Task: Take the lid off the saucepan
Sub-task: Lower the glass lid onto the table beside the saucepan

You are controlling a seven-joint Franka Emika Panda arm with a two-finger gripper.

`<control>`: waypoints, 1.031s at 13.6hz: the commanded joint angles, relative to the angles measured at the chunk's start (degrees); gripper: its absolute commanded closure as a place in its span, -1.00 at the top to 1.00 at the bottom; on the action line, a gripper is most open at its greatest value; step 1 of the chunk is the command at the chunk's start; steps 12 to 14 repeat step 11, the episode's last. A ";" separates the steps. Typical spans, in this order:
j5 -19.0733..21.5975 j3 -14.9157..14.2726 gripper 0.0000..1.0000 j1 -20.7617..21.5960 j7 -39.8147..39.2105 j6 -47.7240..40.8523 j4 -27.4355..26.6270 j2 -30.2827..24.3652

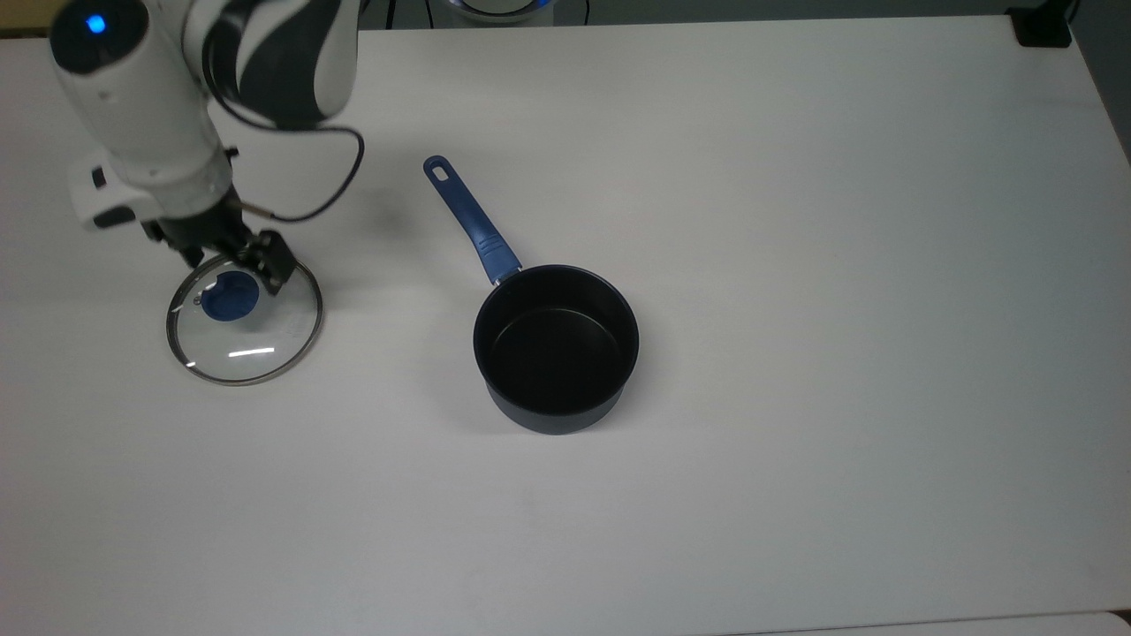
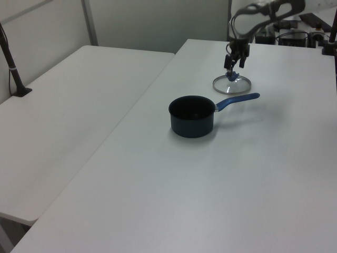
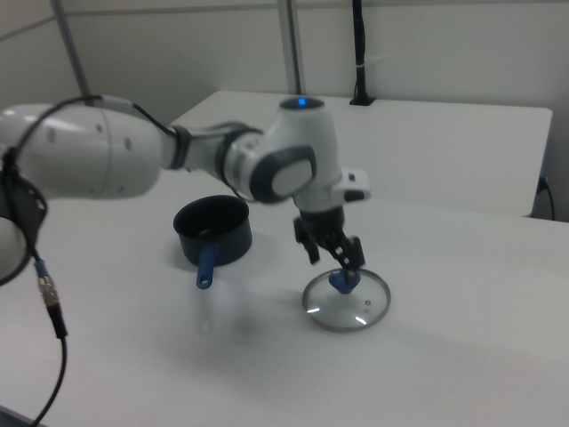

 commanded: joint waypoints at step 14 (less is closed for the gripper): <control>-7.70 7.57 1.00 11.89 7.47 -30.72 -2.55 -25.06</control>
